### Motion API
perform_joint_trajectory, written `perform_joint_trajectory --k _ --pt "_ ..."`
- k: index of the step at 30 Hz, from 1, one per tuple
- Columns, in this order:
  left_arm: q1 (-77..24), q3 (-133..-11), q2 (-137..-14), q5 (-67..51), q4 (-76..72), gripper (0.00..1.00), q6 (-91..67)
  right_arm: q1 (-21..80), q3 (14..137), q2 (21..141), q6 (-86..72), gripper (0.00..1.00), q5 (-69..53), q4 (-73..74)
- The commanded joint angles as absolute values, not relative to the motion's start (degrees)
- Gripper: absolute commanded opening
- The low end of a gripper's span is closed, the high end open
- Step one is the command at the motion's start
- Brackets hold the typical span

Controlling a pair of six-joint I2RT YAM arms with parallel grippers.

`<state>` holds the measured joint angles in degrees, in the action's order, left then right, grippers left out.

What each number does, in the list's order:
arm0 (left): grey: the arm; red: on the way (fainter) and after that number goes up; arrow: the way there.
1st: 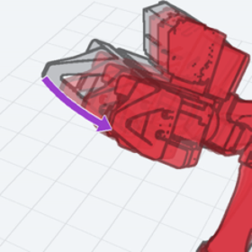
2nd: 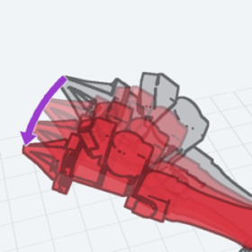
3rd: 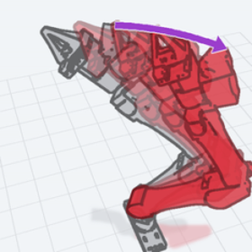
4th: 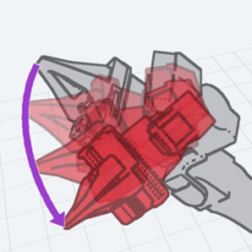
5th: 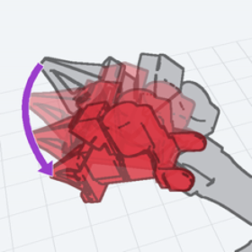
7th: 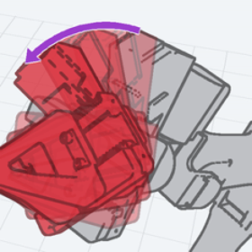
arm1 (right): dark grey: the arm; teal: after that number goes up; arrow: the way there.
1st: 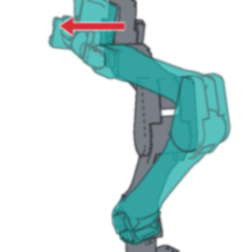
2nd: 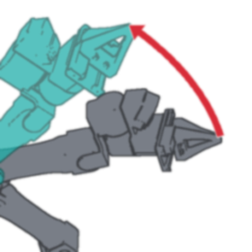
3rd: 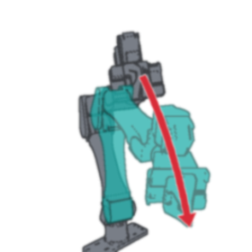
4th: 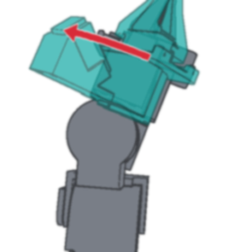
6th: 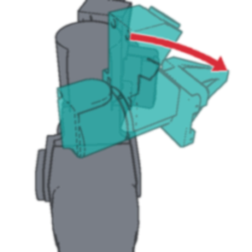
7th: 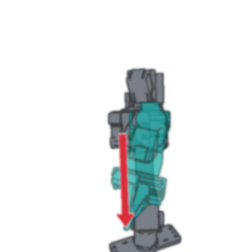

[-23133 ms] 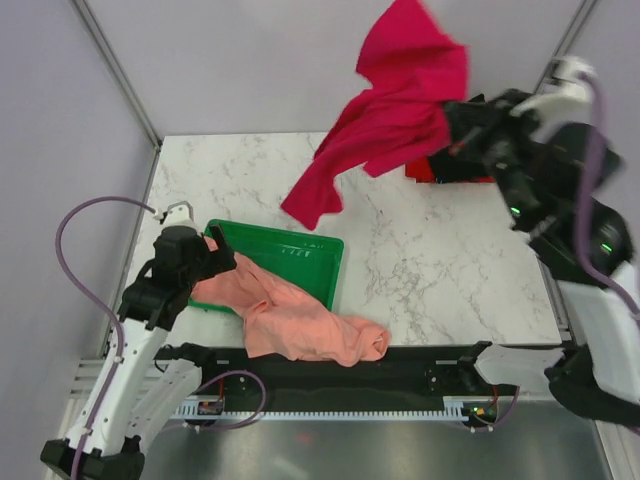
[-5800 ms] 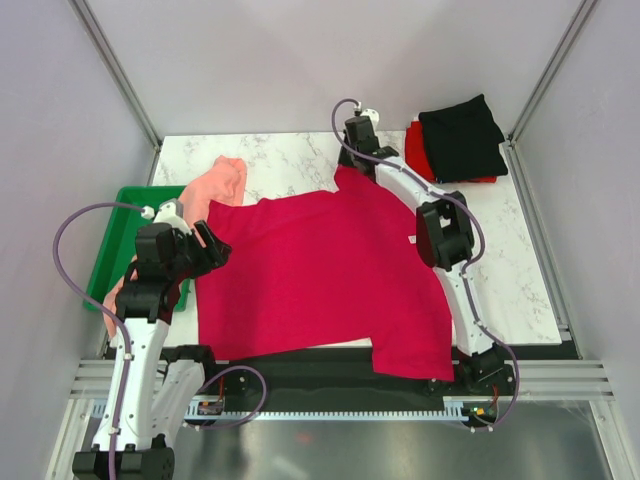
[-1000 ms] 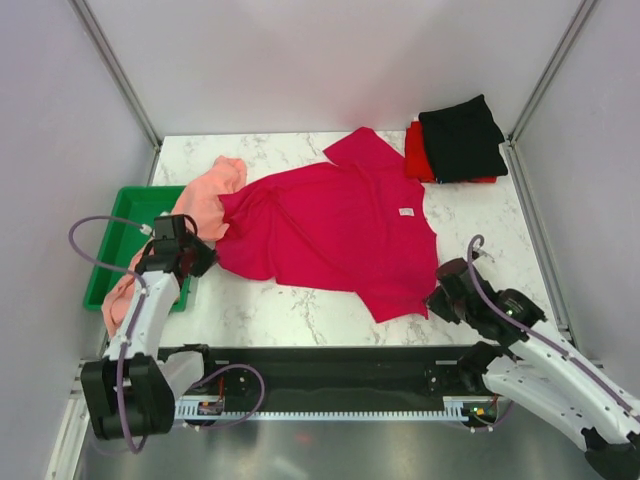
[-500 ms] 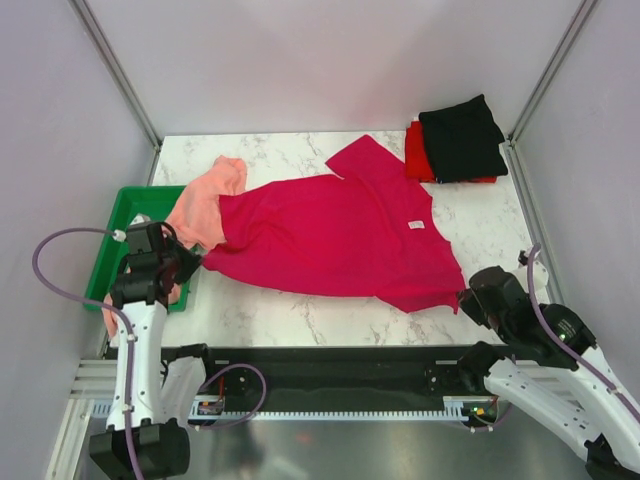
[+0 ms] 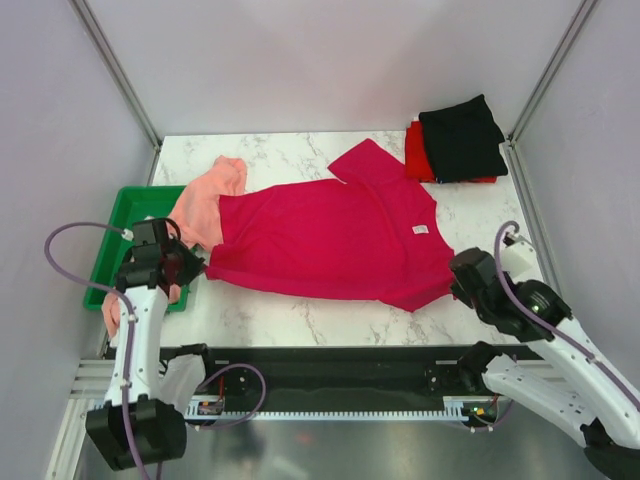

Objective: Fold and stack the t-shirts

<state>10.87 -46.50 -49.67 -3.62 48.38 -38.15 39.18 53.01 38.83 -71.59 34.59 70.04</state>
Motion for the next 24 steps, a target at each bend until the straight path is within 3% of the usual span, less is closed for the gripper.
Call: perform_joint_trajectory --k 1,9,17,24 --pt "11.2 -49.2 -54.2 -4.2 44.0 0.02 -34.2 39.5 56.8 44.9 -63.9 0.0 41.4 62.2" --pt "11.3 -51.8 -69.1 -7.6 38.1 0.02 -34.3 35.0 62.1 61.5 -54.2 0.0 39.6 49.3" --pt "11.2 -56.2 -79.4 -8.1 34.9 0.02 -35.1 23.2 61.9 69.3 -47.4 0.0 33.0 38.5" --pt "11.2 -58.4 -86.0 -9.8 33.6 0.02 -34.0 21.0 63.5 75.7 -44.4 0.0 31.4 35.0"
